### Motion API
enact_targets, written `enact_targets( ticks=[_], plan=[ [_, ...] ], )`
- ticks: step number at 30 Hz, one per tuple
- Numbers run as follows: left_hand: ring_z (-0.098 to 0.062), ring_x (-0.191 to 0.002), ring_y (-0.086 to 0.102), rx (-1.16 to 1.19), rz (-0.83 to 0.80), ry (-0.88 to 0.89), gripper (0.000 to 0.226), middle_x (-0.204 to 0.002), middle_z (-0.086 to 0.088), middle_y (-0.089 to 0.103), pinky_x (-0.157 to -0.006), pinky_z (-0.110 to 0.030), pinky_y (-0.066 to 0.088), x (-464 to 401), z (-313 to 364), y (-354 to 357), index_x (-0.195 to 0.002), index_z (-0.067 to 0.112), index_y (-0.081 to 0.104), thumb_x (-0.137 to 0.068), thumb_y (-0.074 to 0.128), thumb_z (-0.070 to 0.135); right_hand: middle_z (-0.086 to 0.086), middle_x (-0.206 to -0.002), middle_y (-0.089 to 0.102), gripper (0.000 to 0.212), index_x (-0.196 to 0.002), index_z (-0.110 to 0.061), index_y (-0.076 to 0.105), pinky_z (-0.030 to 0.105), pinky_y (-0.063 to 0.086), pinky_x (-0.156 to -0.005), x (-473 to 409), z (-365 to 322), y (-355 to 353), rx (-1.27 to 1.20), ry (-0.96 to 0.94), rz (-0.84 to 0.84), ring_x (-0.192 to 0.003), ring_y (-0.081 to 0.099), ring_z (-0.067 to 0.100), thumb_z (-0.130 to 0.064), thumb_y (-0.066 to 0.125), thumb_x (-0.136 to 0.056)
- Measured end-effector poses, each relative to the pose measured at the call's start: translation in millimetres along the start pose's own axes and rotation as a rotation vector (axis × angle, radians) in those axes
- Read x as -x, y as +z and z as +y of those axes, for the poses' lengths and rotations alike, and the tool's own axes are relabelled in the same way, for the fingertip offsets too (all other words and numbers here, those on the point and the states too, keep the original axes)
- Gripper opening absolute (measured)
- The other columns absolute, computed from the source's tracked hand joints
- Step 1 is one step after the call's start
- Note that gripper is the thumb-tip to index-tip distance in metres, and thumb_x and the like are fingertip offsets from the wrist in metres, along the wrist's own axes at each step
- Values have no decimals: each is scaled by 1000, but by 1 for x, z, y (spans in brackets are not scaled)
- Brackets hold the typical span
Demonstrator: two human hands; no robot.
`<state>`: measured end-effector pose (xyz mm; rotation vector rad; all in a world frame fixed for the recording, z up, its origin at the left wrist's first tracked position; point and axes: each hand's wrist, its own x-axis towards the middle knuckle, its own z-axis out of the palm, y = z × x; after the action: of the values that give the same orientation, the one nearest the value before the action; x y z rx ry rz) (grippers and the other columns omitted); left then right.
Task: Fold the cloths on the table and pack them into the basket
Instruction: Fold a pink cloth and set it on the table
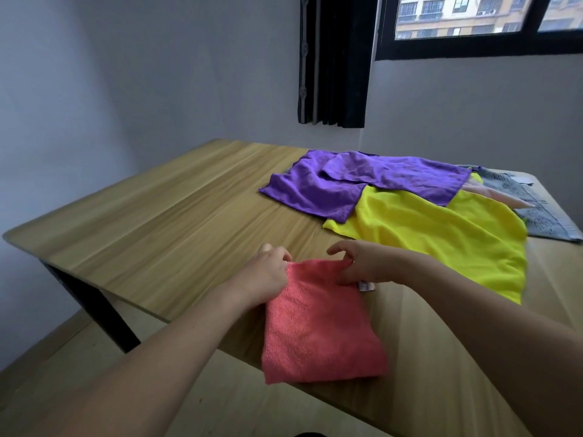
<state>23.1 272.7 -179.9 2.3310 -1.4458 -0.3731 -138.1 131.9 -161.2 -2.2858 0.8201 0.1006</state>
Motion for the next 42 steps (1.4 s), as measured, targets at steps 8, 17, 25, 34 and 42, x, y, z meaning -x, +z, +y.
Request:
enact_targets(
  ticks=[8,17,25,34,42],
  plan=[
    [-29,-106,56,-57,-10,84,21,-115,-16,61,-84,-34,40,-2,17,-47,-110,10,53,-102,34,17,-3,-85,60,18,-93,-18,63,28,45,-68,5,-35,-28,258,-123,64,-81,57,16,-11,63,-76],
    [-30,-102,52,-405,464,452,32,-110,-7,59,-89,-40,40,12,49,-139,-111,13,54,-94,41,36,-3,-73,54,8,-79,-21,46,33,44,-62,63,-94,-100,482,-412,498,-70,56,24,-18,52,-84],
    [-24,-101,58,-474,-17,484,13,-110,-3,61,-77,-30,40,96,36,-63,-100,21,55,-89,57,29,3,-98,64,12,-95,-24,54,33,43,-68,104,-47,-24,770,-337,151,-89,60,27,-25,55,-83],
    [-5,-63,52,-35,-307,279,15,-68,10,56,-57,-23,37,110,28,-31,-71,23,56,-84,63,25,-2,-72,55,22,-71,-25,46,28,40,-59,102,-22,2,389,25,-177,-64,50,14,-17,65,-80],
    [-21,-77,56,277,17,-94,20,-81,-1,57,-66,-33,37,60,20,-12,-84,21,46,-99,47,34,5,-66,55,10,-95,-14,53,26,40,-48,81,-12,0,-9,79,122,-52,49,16,-23,51,-96]
  ],
)
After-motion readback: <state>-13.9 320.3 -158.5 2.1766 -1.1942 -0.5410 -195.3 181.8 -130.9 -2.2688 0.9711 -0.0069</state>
